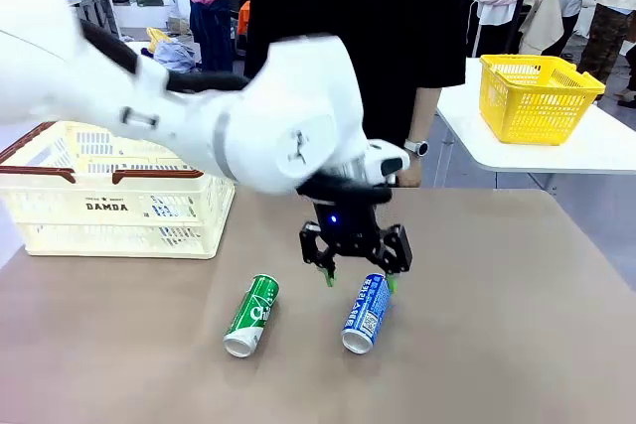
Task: Place the drinks into the Shopping basket.
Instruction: Pick up one drink and place it into the Shopping basket.
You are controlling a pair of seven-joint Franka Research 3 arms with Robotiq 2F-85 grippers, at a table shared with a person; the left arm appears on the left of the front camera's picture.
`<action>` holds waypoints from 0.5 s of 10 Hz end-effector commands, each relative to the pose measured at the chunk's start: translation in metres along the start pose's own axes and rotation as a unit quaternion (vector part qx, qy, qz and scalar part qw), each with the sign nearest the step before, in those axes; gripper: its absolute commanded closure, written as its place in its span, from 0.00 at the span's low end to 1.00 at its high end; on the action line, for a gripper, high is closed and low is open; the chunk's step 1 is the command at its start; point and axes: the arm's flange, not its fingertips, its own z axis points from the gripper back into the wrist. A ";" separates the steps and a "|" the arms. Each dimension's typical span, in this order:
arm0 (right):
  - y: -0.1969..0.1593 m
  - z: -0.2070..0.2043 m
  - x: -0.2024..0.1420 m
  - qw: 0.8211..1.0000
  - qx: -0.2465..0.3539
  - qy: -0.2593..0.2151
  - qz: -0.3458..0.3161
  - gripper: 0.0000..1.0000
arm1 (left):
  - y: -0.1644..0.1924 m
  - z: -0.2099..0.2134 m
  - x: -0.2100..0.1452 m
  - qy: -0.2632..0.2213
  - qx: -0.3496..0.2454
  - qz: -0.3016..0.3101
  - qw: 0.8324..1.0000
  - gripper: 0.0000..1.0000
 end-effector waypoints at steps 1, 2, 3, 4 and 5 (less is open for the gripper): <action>-0.001 0.003 -0.002 1.000 -0.004 0.004 0.009 0.00 | -0.014 -0.011 0.029 -0.029 0.030 -0.004 0.999 0.00; -0.001 0.003 -0.002 1.000 -0.004 0.004 0.009 0.00 | -0.018 -0.028 0.032 -0.047 0.060 -0.018 0.997 0.00; -0.001 0.003 -0.002 1.000 -0.004 0.004 0.009 0.00 | -0.021 -0.040 0.035 -0.040 0.071 -0.032 0.996 0.00; -0.001 0.003 -0.002 1.000 -0.004 0.004 0.009 0.00 | -0.024 -0.050 0.039 -0.030 0.080 -0.046 0.995 0.00; -0.001 0.003 -0.002 1.000 -0.004 0.004 0.009 0.00 | -0.024 -0.058 0.043 -0.021 0.080 -0.057 0.995 0.00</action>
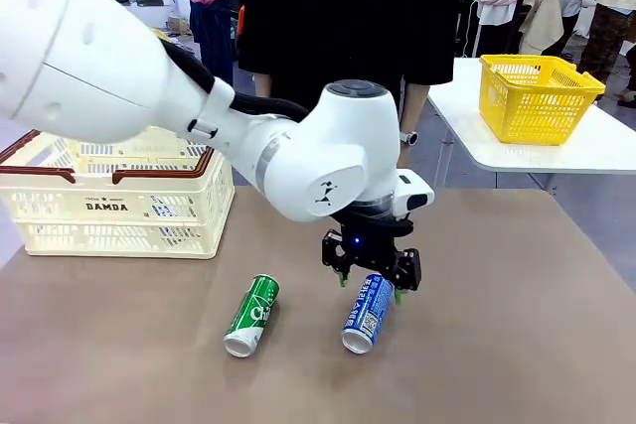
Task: Place the drinks into the Shopping basket.
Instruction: Pick up one drink and place it into the Shopping basket.
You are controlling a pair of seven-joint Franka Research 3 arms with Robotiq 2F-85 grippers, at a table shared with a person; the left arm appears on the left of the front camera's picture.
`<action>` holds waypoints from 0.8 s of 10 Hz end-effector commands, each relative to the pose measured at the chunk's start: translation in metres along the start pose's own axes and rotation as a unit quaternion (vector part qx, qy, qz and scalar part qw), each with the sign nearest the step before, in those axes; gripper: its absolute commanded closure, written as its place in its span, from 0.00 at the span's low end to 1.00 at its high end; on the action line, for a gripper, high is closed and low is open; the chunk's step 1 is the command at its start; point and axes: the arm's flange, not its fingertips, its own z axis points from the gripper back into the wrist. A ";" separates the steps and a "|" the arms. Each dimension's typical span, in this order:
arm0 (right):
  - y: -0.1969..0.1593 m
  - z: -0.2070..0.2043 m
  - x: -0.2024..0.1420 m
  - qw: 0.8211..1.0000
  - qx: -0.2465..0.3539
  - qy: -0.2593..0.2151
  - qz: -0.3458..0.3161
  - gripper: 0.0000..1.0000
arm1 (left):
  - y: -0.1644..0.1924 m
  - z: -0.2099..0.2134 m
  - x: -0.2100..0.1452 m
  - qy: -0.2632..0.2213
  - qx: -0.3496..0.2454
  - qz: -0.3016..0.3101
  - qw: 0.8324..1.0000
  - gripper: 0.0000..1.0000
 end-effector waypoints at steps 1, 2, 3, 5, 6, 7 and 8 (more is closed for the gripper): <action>-0.001 0.003 -0.002 1.000 -0.004 0.004 0.009 0.00 | -0.007 -0.012 0.015 0.004 0.020 -0.006 1.000 0.00; -0.001 0.003 -0.002 1.000 -0.004 0.004 0.009 0.00 | -0.006 -0.021 0.017 0.011 0.020 -0.010 1.000 0.00; -0.001 0.003 -0.002 1.000 -0.004 0.004 0.009 0.00 | -0.005 -0.029 0.017 0.015 0.021 -0.009 1.000 0.00; -0.001 0.003 -0.002 1.000 -0.004 0.004 0.009 0.00 | -0.003 -0.043 0.016 0.032 0.023 -0.015 0.999 0.00; -0.001 0.003 -0.002 1.000 -0.004 0.004 0.009 0.00 | -0.002 -0.050 0.016 0.043 0.020 -0.019 0.999 0.00; -0.001 0.003 -0.002 1.000 -0.004 0.004 0.009 0.00 | -0.002 -0.055 0.016 0.050 0.019 -0.019 0.998 0.00; -0.001 0.003 -0.002 1.000 -0.004 0.004 0.009 0.00 | -0.003 -0.059 0.015 0.053 0.016 -0.024 0.998 0.00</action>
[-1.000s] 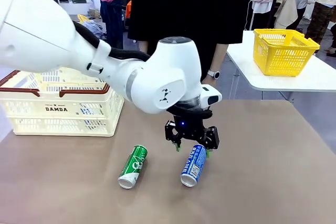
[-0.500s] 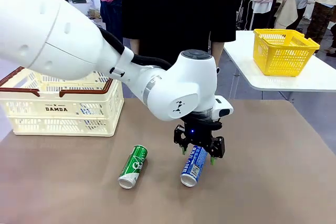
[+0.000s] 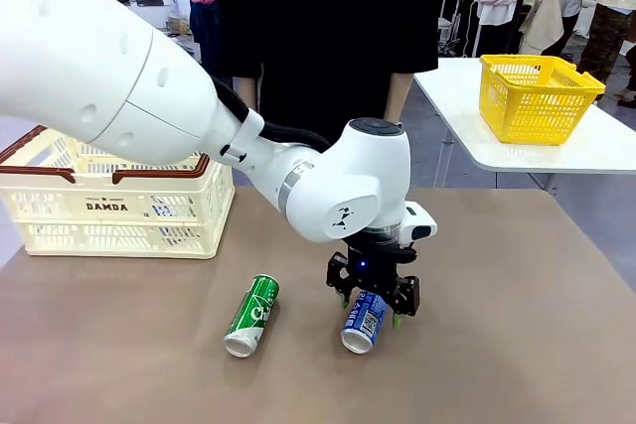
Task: Place the drinks into the Shopping basket.
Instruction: Pick up one drink and place it into the Shopping basket.
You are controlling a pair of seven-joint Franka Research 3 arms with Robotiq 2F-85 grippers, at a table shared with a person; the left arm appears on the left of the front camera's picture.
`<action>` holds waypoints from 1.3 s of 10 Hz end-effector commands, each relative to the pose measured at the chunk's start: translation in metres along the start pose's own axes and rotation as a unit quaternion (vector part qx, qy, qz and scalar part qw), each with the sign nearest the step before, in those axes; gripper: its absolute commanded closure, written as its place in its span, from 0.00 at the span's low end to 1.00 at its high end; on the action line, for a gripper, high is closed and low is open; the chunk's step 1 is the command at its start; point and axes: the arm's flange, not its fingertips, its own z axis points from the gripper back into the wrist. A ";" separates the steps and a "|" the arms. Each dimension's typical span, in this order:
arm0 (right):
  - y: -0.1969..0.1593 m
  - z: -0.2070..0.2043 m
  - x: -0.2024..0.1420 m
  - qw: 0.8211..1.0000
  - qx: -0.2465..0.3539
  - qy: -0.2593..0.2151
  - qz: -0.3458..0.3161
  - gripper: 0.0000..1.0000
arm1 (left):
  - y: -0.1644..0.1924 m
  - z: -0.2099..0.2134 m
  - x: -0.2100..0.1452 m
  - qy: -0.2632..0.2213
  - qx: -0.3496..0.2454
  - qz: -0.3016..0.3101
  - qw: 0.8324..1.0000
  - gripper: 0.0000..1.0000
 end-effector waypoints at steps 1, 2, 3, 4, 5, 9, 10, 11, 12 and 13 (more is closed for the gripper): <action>-0.001 0.003 -0.002 1.000 -0.004 0.004 0.009 0.00 | -0.002 0.000 0.006 0.007 -0.003 -0.013 1.000 0.00; -0.001 0.003 -0.002 1.000 -0.004 0.004 0.009 0.00 | 0.000 -0.001 0.007 0.016 -0.016 -0.009 1.000 0.00; -0.001 0.003 -0.002 1.000 -0.004 0.004 0.009 0.00 | 0.002 0.001 0.006 0.012 -0.001 -0.007 1.000 0.13; -0.001 0.003 -0.002 1.000 -0.004 0.004 0.009 0.00 | 0.003 0.003 0.006 0.012 0.003 -0.005 1.000 0.72; -0.001 0.003 -0.002 1.000 -0.004 0.004 0.009 0.00 | 0.005 0.003 0.005 0.011 0.003 -0.003 1.000 1.00; -0.001 0.003 -0.002 1.000 -0.004 0.004 0.009 0.00 | 0.010 0.008 -0.001 0.000 -0.007 -0.003 1.000 1.00; -0.001 0.003 -0.002 1.000 -0.004 0.004 0.009 0.00 | 0.012 0.013 -0.004 -0.009 -0.007 0.001 1.000 1.00; -0.001 0.003 -0.002 1.000 -0.004 0.004 0.009 0.00 | 0.014 0.033 -0.010 -0.022 0.003 0.011 1.000 1.00; -0.001 0.003 -0.002 1.000 -0.004 0.004 0.009 0.00 | 0.019 0.073 -0.017 -0.031 -0.002 0.007 1.000 1.00; -0.001 0.003 -0.002 1.000 -0.004 0.004 0.009 0.00 | 0.026 0.127 -0.025 -0.030 0.001 0.017 0.999 1.00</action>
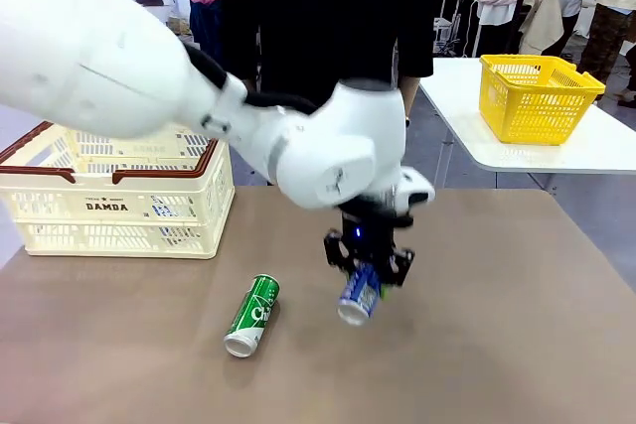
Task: Place the drinks into the Shopping basket.
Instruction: Pick up one drink and place it into the Shopping basket.
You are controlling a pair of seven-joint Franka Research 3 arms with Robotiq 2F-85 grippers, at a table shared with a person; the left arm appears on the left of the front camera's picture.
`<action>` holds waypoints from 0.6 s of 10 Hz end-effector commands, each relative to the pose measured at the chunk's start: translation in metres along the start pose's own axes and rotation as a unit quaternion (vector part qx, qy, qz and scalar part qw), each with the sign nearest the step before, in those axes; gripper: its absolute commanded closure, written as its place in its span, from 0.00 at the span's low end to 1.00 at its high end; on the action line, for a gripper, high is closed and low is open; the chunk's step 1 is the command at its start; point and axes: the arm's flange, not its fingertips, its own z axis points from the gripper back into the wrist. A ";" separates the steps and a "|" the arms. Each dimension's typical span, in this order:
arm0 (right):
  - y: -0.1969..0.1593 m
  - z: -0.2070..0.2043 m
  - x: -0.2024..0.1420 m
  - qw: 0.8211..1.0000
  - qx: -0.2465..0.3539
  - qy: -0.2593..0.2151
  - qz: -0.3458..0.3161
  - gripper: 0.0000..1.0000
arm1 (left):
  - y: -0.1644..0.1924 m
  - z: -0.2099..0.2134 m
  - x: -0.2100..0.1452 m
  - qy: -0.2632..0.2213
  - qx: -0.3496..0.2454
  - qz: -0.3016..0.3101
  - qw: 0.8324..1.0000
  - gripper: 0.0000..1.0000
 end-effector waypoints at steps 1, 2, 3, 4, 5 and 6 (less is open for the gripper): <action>-0.001 0.003 -0.002 1.000 -0.004 0.004 0.009 0.00 | 0.022 0.110 -0.025 0.012 -0.019 -0.012 1.000 1.00; -0.001 0.003 -0.002 1.000 -0.004 0.004 0.009 0.00 | 0.037 0.162 -0.026 -0.010 0.000 0.017 1.000 1.00; -0.001 0.003 -0.002 1.000 -0.004 0.004 0.009 0.00 | 0.049 0.195 -0.032 -0.006 -0.019 0.007 1.000 1.00; -0.001 0.003 -0.002 1.000 -0.004 0.004 0.009 0.00 | 0.059 0.217 -0.041 -0.014 -0.006 0.055 0.998 1.00; -0.001 0.003 -0.002 1.000 -0.004 0.004 0.009 0.00 | 0.063 0.226 -0.049 -0.015 -0.005 0.081 0.997 1.00; -0.001 0.003 -0.002 1.000 -0.004 0.004 0.009 0.00 | 0.057 0.215 -0.051 0.010 -0.032 0.111 0.993 1.00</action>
